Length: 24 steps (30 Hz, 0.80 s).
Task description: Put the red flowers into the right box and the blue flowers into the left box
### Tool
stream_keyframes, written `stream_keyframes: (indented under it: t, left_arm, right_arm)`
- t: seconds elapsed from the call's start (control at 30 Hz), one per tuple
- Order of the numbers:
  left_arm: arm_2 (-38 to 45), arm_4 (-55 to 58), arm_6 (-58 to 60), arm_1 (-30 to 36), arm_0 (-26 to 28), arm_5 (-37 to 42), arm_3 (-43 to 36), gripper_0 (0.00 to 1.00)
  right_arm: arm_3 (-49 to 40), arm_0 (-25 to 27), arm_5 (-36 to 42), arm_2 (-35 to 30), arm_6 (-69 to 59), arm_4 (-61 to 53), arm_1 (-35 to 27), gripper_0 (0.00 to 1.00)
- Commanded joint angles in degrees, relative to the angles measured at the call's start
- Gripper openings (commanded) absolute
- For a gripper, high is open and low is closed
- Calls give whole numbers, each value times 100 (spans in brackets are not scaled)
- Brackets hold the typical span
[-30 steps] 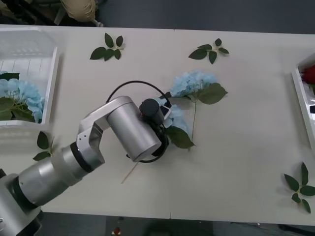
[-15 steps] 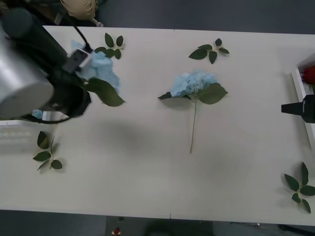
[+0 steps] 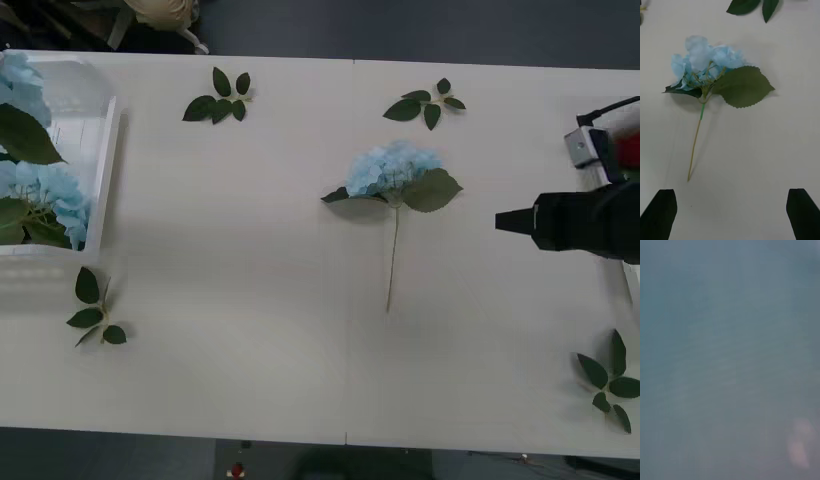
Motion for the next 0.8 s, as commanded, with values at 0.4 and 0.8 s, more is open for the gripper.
stream_keyframes:
  t: [0.4,0.8]
  left_arm:
    - [-1009,-1440,-148,-759,-840,-2344,2650,0]
    - [-1009,-2346,124,-1541,-840,-3241,3740,0]
  right_arm:
    - [707,-2066,702,1551,-1257,1484,829,86]
    - [1225,-2857,1845,2078,-1855,2960,1954,86]
